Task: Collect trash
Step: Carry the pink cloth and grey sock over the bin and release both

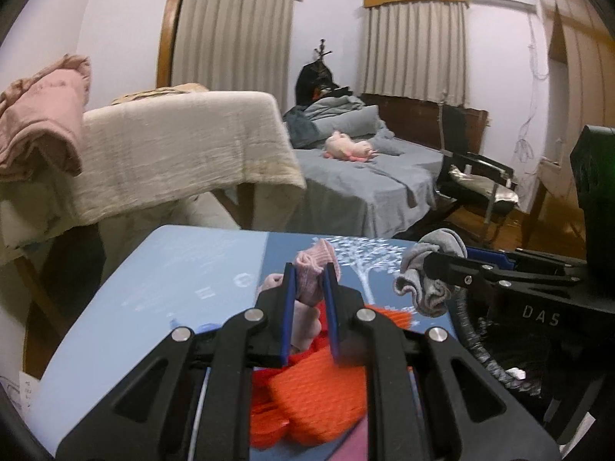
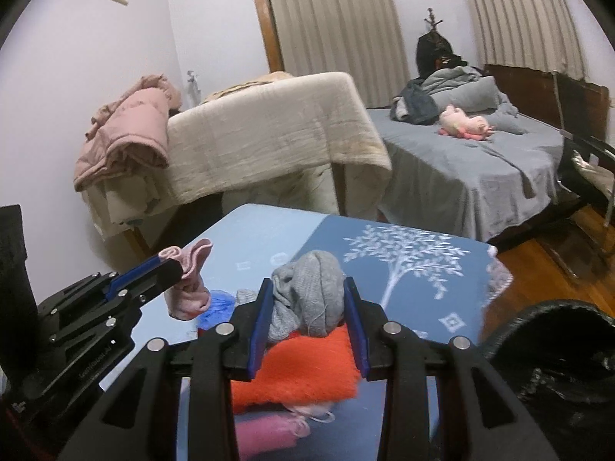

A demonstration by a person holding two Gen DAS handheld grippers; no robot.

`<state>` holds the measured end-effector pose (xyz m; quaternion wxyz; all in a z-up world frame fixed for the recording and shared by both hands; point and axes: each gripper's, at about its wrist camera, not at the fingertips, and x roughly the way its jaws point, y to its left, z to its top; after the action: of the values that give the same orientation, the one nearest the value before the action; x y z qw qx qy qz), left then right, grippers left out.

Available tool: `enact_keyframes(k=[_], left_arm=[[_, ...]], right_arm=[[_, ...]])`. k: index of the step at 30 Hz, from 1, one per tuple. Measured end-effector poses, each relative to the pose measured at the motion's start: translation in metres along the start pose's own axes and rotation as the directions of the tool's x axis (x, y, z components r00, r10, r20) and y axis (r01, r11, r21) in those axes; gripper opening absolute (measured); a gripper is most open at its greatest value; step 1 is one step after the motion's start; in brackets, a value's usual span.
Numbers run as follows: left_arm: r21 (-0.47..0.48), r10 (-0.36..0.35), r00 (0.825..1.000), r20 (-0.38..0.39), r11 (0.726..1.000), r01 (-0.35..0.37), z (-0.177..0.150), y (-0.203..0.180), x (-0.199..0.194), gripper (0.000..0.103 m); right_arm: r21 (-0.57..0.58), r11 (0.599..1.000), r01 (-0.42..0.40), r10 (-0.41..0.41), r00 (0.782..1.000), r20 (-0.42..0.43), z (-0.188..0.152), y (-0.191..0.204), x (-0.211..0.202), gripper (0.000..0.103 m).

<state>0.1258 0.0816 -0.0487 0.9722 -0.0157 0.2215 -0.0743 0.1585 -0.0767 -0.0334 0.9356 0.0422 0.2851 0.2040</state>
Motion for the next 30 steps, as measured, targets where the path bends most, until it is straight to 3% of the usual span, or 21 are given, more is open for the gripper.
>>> enact_keyframes(k=[15, 21, 30], left_arm=[[0.057, -0.174, 0.985, 0.004, 0.983, 0.173, 0.006, -0.087, 0.010, 0.014], [0.077, -0.255, 0.967, -0.014, 0.964, 0.255, 0.003, -0.124, 0.015, 0.014], [0.091, -0.372, 0.926, -0.062, 0.922, 0.376, -0.008, -0.175, 0.027, 0.014]], right_arm=[[0.085, 0.982, 0.170, -0.174, 0.984, 0.037, -0.017, -0.073, -0.068, 0.036], [0.126, 0.959, 0.255, -0.260, 0.965, 0.030, -0.031, -0.106, -0.095, 0.036], [0.192, 0.912, 0.362, -0.369, 0.929, 0.005, -0.054, -0.153, -0.128, 0.036]])
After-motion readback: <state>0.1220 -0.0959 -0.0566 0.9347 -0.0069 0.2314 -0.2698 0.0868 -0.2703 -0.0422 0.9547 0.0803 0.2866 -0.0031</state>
